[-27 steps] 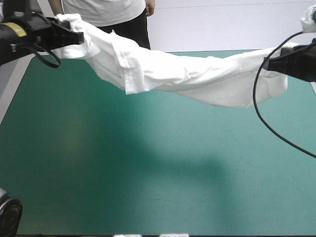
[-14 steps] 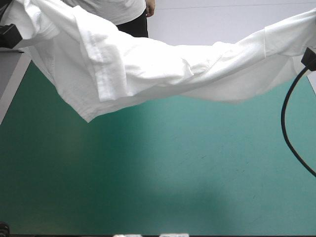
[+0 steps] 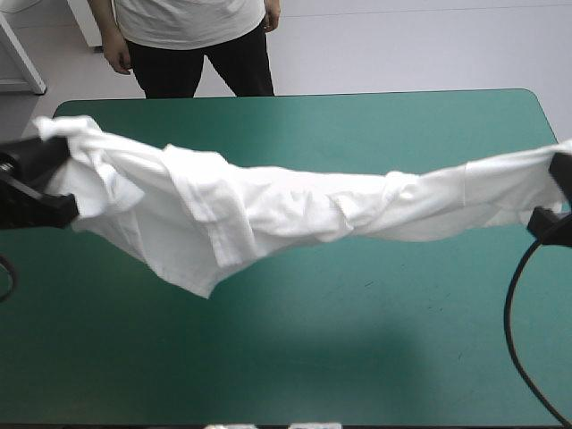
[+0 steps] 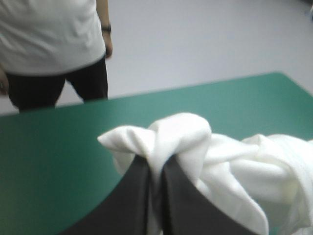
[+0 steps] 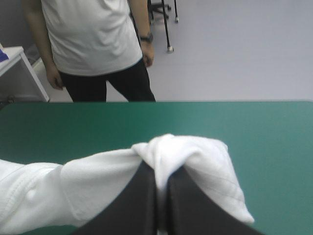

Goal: Fold the cloth

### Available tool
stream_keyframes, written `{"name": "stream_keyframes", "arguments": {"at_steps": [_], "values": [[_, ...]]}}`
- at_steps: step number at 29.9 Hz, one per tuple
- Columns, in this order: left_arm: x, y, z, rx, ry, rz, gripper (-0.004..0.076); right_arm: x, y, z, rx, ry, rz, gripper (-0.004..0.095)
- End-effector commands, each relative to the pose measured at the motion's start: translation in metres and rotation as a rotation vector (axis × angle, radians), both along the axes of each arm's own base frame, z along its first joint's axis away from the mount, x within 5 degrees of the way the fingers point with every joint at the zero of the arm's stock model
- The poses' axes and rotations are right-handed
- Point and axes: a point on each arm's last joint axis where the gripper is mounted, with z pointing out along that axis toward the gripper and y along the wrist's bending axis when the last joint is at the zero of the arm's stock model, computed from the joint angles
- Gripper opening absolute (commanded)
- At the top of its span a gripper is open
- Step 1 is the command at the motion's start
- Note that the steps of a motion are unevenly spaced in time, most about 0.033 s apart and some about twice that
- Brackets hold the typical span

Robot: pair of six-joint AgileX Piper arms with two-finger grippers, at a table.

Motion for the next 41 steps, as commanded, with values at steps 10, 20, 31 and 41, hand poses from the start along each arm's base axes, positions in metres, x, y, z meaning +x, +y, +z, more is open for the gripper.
{"name": "stream_keyframes", "arguments": {"at_steps": [10,20,31,41], "values": [[0.111,-0.024,-0.151,0.086,0.456,0.034,-0.001,0.107,0.005,-0.138,0.004,0.356,-0.045,-0.0017],[0.213,-0.042,-0.23,0.142,0.531,0.072,-0.001,0.206,0.01,-0.21,0.006,0.465,-0.086,-0.0017],[0.268,-0.054,-0.302,0.17,0.622,0.079,-0.001,0.277,0.014,-0.266,-0.012,0.614,-0.096,-0.0017],[0.281,-0.055,-0.313,0.214,0.616,0.075,0.0141,0.291,0.015,-0.285,-0.042,0.672,-0.088,0.0371]]}}
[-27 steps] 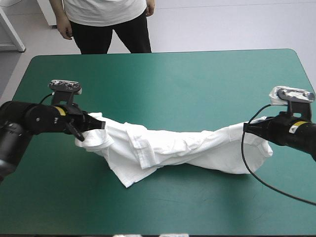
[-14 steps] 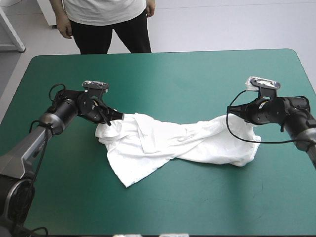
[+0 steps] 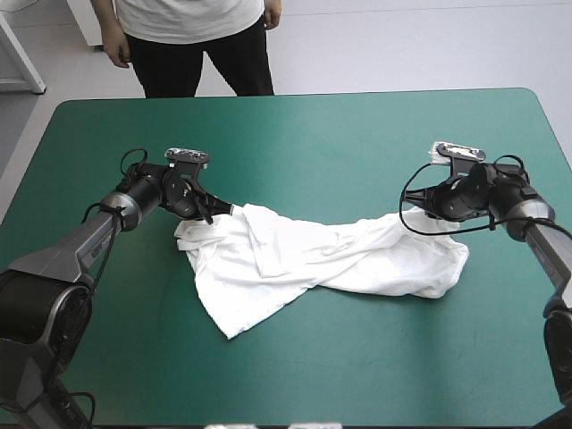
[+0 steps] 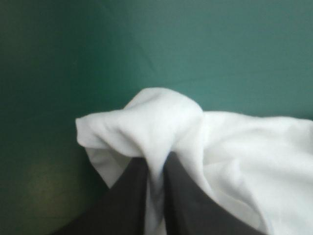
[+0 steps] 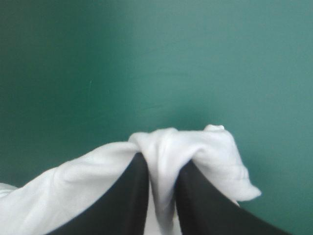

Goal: Fold the cloth

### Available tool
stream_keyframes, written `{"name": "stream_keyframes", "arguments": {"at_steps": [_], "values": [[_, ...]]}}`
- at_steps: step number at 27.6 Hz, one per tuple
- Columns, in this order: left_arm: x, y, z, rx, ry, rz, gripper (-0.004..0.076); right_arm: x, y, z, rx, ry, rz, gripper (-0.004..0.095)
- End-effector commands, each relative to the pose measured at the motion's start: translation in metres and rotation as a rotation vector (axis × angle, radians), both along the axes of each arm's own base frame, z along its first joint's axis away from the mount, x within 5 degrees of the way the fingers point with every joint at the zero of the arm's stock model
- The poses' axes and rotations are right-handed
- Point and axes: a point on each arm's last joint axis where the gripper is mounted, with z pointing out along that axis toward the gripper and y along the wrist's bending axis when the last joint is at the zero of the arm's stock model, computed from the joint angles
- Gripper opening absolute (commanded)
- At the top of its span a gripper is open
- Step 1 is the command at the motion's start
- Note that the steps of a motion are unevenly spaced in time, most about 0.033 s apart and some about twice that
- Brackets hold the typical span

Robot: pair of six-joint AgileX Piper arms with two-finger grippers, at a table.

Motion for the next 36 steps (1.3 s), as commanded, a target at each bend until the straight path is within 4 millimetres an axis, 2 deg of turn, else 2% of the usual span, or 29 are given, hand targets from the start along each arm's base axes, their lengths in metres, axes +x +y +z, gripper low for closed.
{"name": "stream_keyframes", "arguments": {"at_steps": [1,4,5,7,11,15,24,29,32,34,36], "values": [[0.0,0.0,0.03,-0.014,-0.084,0.002,0.0211,0.0,-0.001,0.024,-0.007,-0.09,0.01,0.0439],[-0.004,0.002,0.037,0.017,-0.015,-0.004,0.0419,-0.003,0.0,0.025,-0.007,-0.028,0.018,0.054],[-0.005,0.004,0.041,0.041,0.004,-0.008,0.0466,-0.004,0.0,0.027,-0.007,-0.016,0.021,0.0541],[-0.007,0.007,0.053,0.071,0.005,-0.01,0.0501,-0.006,0.0,0.036,-0.013,-0.004,0.029,0.054],[-0.019,0.015,0.09,0.106,-0.081,0.009,0.0488,-0.017,-0.003,0.064,-0.041,-0.051,0.04,0.054],[-0.046,0.021,0.128,0.08,-0.145,0.035,0.047,-0.042,-0.004,0.096,-0.041,-0.079,0.047,0.054],[-0.118,0.034,0.177,0.05,-0.08,0.032,0.0455,-0.106,-0.008,0.14,-0.041,-0.077,0.063,0.054],[-0.155,0.031,0.198,-0.062,-0.081,-0.025,0.0455,-0.133,-0.01,0.156,-0.041,-0.103,0.065,0.054],[-0.161,0.023,0.199,-0.118,-0.072,-0.084,0.0455,-0.138,-0.011,0.159,-0.041,-0.121,0.062,0.054],[-0.164,0.01,0.191,-0.112,-0.043,-0.15,0.0455,-0.139,-0.011,0.159,-0.042,-0.108,0.063,0.054],[-0.175,-0.015,0.181,-0.093,-0.003,-0.271,0.0455,-0.139,-0.011,0.159,-0.041,-0.106,0.062,0.054]]}}
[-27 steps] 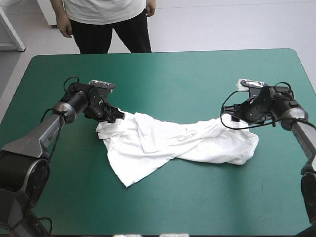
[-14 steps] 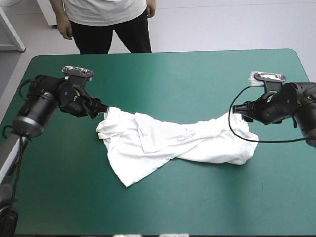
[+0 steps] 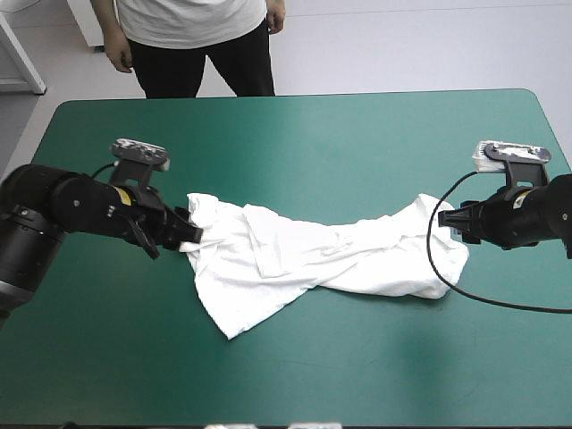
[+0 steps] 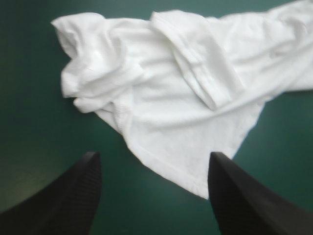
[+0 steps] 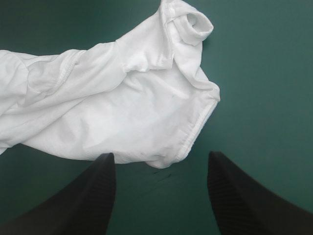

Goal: Fold the cloth

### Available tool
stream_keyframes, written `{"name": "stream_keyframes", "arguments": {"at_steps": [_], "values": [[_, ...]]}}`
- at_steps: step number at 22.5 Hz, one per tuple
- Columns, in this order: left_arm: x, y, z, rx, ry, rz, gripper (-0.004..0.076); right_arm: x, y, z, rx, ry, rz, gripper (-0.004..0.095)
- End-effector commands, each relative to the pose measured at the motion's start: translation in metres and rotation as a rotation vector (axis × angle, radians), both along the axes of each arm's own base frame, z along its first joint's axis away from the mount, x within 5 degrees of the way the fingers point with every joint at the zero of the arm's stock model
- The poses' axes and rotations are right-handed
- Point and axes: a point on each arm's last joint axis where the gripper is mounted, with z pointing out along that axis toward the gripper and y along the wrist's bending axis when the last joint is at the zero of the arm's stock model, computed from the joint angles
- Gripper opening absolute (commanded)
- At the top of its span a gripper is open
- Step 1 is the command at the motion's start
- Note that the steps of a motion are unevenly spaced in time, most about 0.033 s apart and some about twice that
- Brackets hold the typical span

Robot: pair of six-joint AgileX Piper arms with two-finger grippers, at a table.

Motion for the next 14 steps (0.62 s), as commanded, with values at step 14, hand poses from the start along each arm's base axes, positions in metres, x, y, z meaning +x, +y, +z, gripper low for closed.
{"name": "stream_keyframes", "arguments": {"at_steps": [14], "values": [[-0.038,-0.094,-0.114,0.305,0.275,-0.371,0.0455,-0.005,-0.003,0.015,-0.022,-0.071,-0.017,0.0536]]}}
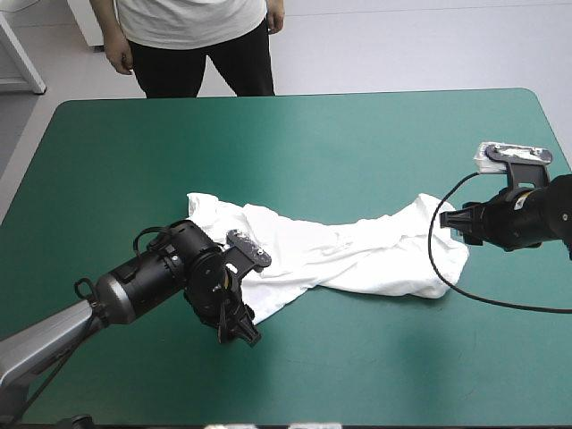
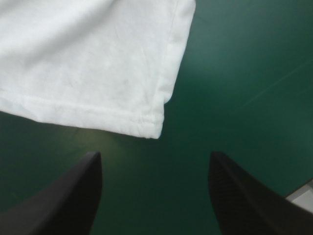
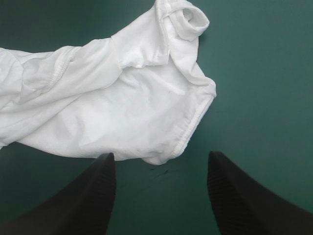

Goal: Fold the cloth

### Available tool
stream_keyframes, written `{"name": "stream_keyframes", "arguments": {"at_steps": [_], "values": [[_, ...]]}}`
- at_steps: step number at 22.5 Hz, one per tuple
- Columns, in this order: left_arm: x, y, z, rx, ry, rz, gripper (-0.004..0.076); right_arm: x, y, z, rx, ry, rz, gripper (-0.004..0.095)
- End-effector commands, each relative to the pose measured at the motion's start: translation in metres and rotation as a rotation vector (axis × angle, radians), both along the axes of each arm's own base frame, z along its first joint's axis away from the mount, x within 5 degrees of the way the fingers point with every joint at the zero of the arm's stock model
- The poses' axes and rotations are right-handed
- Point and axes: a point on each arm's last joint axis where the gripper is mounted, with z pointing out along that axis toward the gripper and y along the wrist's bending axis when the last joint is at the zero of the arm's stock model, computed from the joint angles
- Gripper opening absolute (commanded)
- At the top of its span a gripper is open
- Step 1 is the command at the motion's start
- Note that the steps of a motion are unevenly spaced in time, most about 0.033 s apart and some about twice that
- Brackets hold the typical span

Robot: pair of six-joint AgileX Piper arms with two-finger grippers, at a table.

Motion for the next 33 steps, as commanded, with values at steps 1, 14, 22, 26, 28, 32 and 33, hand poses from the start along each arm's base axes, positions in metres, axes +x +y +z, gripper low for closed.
{"name": "stream_keyframes", "arguments": {"at_steps": [1,14,22,26,28,32,33], "values": [[0.0,-0.002,-0.005,-0.012,-0.018,-0.003,0.0455,-0.004,-0.002,0.015,-0.016,-0.084,-0.004,0.0536],[0.027,-0.026,-0.067,0.098,0.055,-0.055,0.0455,-0.005,-0.005,0.015,-0.042,-0.077,-0.01,0.0468],[0.03,-0.028,-0.092,0.138,0.083,-0.074,-0.0006,-0.005,-0.006,0.015,-0.061,-0.072,-0.016,0.0468],[0.03,-0.028,-0.092,0.138,0.083,-0.074,-0.0008,0.006,-0.008,0.01,-0.067,-0.081,-0.048,0.0472],[0.03,-0.028,-0.092,0.138,0.083,-0.074,-0.0008,0.019,-0.008,0.002,-0.086,-0.061,-0.05,0.0479],[0.03,-0.028,-0.092,0.141,0.086,-0.073,-0.0008,0.051,-0.006,-0.026,-0.094,0.041,-0.045,0.0506],[0.03,-0.028,-0.092,0.142,0.089,-0.073,-0.0008,0.065,-0.005,-0.039,-0.097,0.068,-0.043,0.053]]}}
